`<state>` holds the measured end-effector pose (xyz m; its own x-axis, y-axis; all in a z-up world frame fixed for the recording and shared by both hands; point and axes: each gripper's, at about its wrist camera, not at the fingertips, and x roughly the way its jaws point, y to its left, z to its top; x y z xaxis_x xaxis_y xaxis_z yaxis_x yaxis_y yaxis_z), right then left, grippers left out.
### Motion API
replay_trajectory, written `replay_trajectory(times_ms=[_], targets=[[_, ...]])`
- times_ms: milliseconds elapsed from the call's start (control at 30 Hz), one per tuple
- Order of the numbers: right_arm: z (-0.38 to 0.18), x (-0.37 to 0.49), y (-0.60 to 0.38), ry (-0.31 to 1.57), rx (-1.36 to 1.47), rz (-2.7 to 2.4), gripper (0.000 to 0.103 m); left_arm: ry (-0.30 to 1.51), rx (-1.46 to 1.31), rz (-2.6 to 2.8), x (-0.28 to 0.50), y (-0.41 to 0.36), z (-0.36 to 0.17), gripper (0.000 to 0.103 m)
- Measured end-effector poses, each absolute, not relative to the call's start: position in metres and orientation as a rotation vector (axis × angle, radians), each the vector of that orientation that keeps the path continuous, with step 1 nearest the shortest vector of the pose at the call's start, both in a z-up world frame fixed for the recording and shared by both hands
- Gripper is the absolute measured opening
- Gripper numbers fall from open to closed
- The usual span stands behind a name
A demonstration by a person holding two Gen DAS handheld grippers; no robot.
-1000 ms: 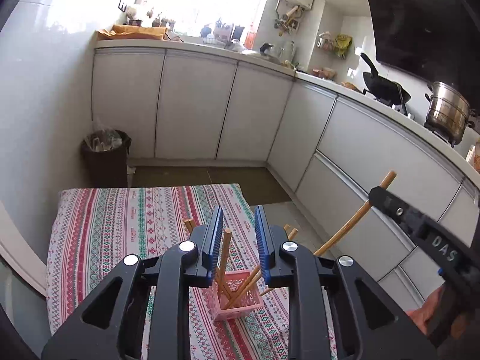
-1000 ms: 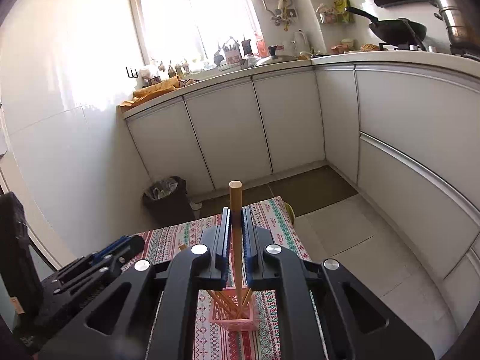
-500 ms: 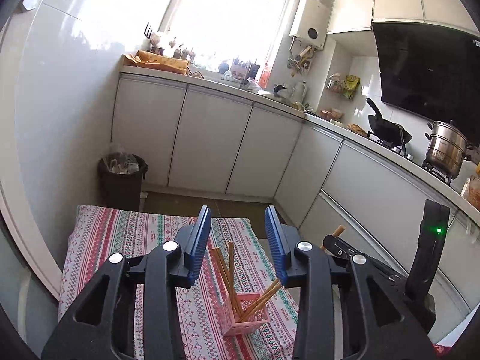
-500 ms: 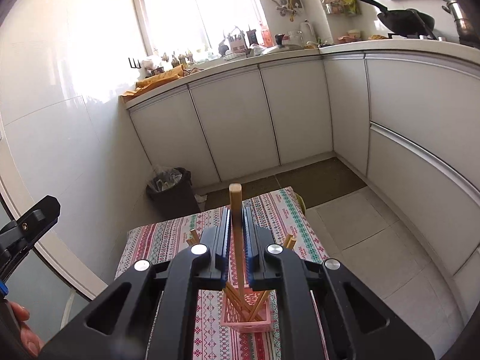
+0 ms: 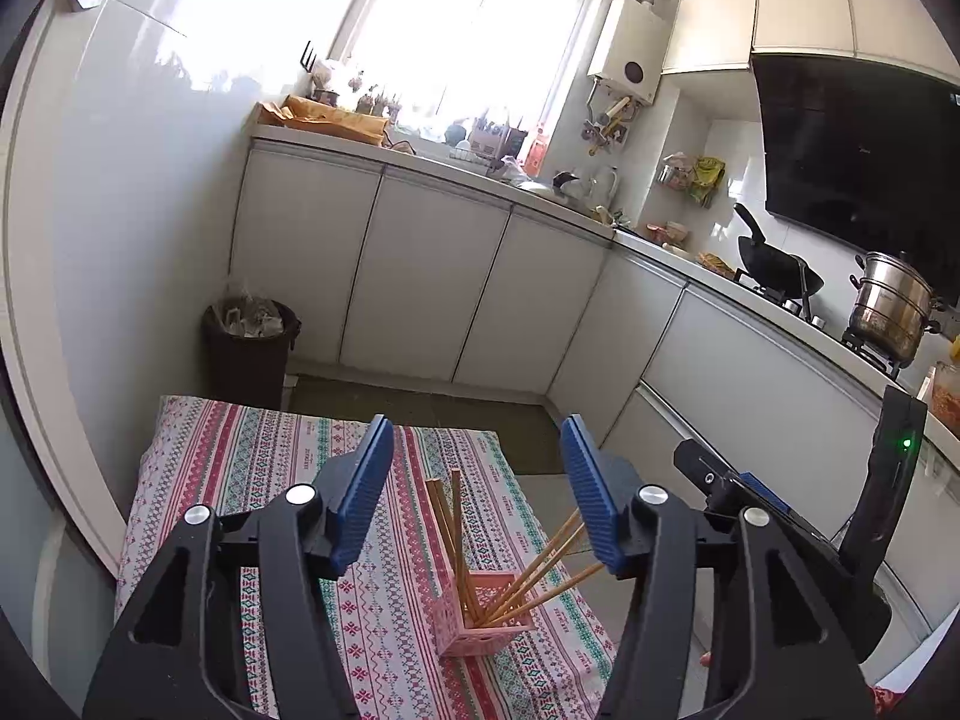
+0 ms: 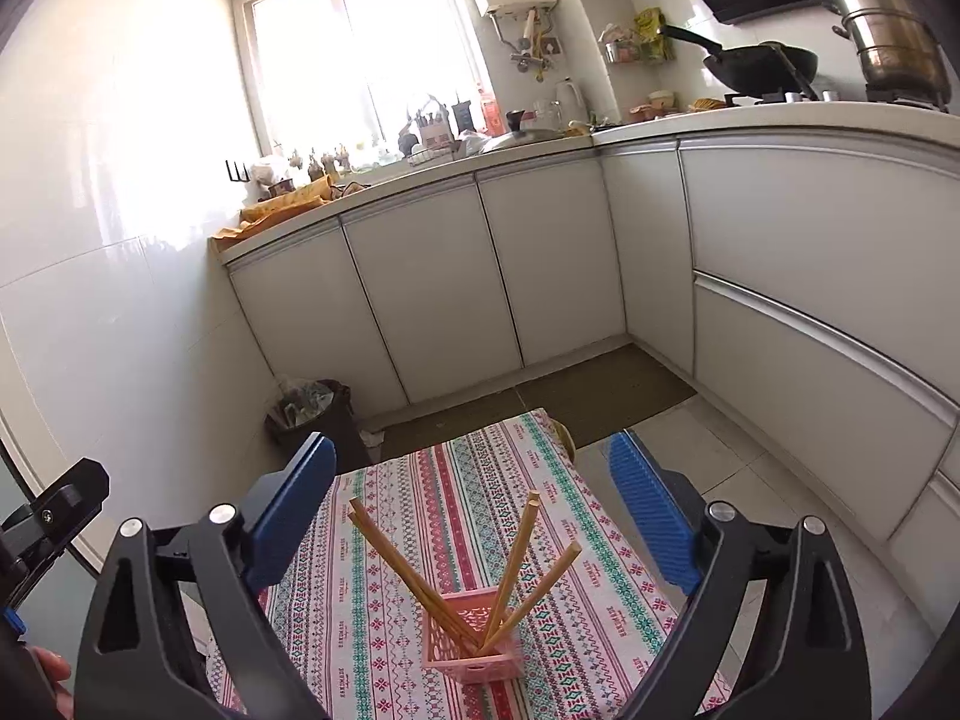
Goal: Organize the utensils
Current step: 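Open the left gripper and withdraw from the pink holder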
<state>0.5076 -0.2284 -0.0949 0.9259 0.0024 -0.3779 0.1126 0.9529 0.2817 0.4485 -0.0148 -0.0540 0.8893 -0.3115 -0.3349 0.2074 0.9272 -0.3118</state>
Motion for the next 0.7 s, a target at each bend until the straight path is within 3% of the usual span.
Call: replay_trajectory(times_ms=[100,333,700], targets=[[-0.092,0.499,-0.233,0.394,0.301,-0.071,0.094,0.39,-0.277,-0.276,0.441,-0.017,-0.052,0.065],[-0.087,0.479,-0.244,0.418,0.296,-0.105,0.096,0.389,-0.286,-0.281,0.42,-0.023,-0.049,0.096],[-0.095,0.425,-0.267,0.456,0.317,-0.149,0.096,0.495,-0.209,-0.32,0.396,-0.048,-0.067,0.096]])
